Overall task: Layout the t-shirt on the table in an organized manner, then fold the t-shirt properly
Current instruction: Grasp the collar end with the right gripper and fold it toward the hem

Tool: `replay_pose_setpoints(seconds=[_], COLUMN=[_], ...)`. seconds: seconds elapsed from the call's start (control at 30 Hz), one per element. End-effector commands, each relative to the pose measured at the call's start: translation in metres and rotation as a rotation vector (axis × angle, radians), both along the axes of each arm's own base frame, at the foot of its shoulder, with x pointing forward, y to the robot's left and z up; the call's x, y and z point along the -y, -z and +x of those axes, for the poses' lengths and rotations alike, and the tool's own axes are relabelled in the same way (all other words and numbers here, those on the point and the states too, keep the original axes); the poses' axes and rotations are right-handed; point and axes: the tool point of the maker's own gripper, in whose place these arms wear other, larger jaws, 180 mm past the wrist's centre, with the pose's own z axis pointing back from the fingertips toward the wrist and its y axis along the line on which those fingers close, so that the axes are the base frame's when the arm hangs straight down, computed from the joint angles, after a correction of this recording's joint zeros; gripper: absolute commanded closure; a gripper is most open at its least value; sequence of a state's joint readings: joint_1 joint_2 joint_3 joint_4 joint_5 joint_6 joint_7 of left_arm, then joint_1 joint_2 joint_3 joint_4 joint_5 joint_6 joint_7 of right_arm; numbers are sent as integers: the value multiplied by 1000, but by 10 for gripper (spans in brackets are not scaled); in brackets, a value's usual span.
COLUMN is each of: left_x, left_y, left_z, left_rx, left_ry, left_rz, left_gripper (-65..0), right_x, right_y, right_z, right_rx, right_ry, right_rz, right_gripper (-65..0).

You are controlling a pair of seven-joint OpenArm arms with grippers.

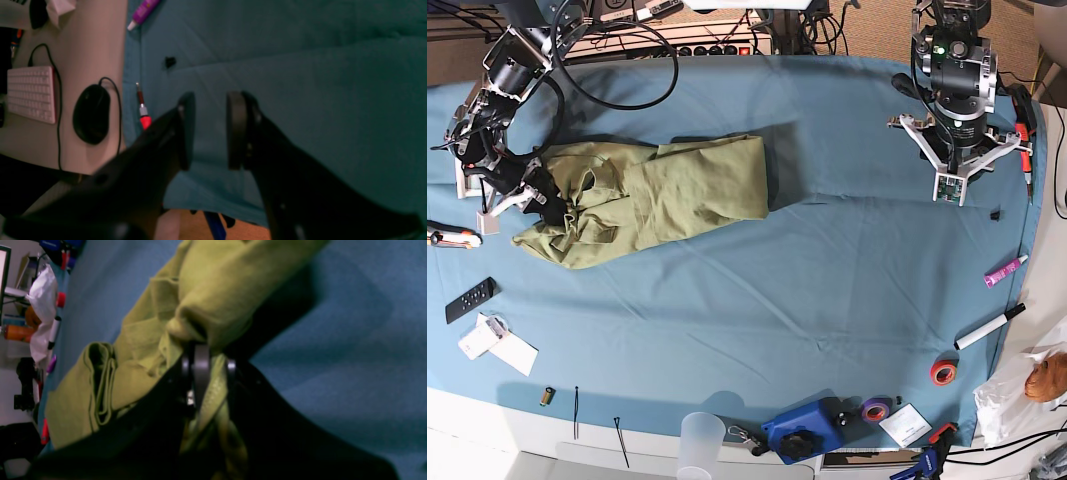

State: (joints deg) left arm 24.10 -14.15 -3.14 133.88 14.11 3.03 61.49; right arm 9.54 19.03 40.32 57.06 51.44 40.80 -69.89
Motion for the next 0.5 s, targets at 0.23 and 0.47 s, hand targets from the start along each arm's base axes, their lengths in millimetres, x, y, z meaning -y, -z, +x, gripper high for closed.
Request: replay_pose_setpoints(seconds=[0.23, 0.47], left_x=[-3, -4], left_y=[-7, -4], left_z=[1, -3], left_rx=[19, -1], left_ry=[-9, -16], left_rz=[12, 12], left_gripper=[-150, -150], right_x=[27, 27], right_y=[-43, -71], right_z=[8, 14], right_rx=[22, 57], right_ry=[-54, -52], right_rz=[-289, -441], right_gripper=[0, 0])
